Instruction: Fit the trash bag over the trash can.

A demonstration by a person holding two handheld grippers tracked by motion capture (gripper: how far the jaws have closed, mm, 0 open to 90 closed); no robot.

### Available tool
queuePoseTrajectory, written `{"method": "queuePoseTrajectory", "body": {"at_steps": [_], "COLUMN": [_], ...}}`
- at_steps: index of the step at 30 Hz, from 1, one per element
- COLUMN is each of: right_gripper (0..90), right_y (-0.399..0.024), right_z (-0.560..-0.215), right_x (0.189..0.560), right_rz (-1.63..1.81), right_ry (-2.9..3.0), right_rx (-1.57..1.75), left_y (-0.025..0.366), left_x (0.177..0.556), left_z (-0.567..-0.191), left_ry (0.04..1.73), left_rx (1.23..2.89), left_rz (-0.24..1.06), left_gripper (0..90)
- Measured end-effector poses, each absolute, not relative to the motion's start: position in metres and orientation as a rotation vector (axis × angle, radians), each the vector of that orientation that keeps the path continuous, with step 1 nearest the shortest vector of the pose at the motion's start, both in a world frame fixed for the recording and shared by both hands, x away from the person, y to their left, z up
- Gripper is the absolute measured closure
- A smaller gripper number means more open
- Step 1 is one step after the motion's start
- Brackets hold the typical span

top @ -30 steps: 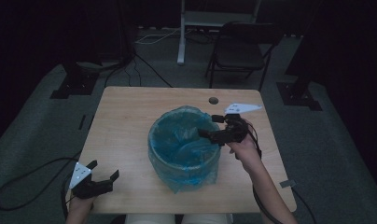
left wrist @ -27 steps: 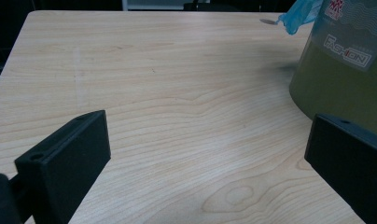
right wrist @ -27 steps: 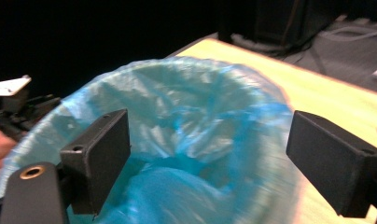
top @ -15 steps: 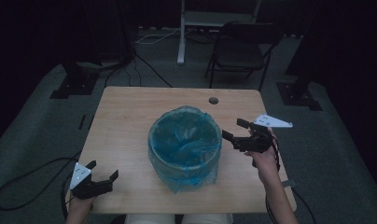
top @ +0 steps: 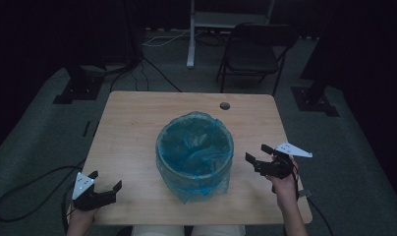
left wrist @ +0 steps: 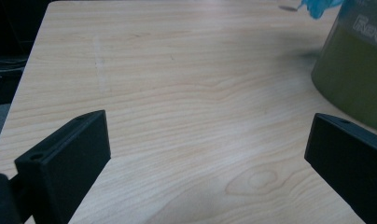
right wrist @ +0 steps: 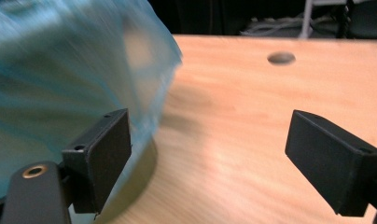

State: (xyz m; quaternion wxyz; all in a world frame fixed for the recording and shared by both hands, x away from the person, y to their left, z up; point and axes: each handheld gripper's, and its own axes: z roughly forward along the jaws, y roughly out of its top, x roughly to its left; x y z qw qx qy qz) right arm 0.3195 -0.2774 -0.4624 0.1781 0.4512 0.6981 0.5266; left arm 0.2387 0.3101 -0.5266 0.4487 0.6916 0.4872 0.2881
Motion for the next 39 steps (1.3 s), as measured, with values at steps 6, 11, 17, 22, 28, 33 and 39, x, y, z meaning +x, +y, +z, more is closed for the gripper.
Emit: {"method": "queuePoseTrajectory", "body": {"at_steps": [6,11,17,22,28,33,39], "right_gripper": [13.8,13.8,13.8,13.8,13.8,13.8,13.8], "right_y": [-0.289,-0.301,-0.316,-0.327,-0.337,-0.344,-0.354], "right_z": [-0.489,-0.505,-0.520,-0.530,-0.538,-0.543,-0.547], "right_x": [0.309,0.303,0.288,0.278,0.273,0.273,0.273], "right_rz": [1.441,1.391,1.318,1.213,1.042,0.959,0.891], "right_ry": [1.899,1.882,1.774,1.740,1.691,1.636,1.568], "right_rx": [1.357,1.443,1.505,1.556,1.601,1.640,1.713], "left_y": [0.318,0.318,0.318,0.319,0.320,0.322,0.327], "left_x": [0.236,0.236,0.238,0.238,0.239,0.240,0.239], "left_z": [-0.526,-0.528,-0.531,-0.531,-0.533,-0.536,-0.534], "left_ry": [1.232,1.238,1.284,1.314,1.341,1.417,1.486], "left_rx": [1.700,1.723,1.748,1.734,1.730,1.729,1.668], "left_rz": [0.725,0.724,0.722,0.727,0.731,0.758,0.822], "left_gripper": [0.7,0.7,0.7,0.7,0.7,0.7,0.7]}}
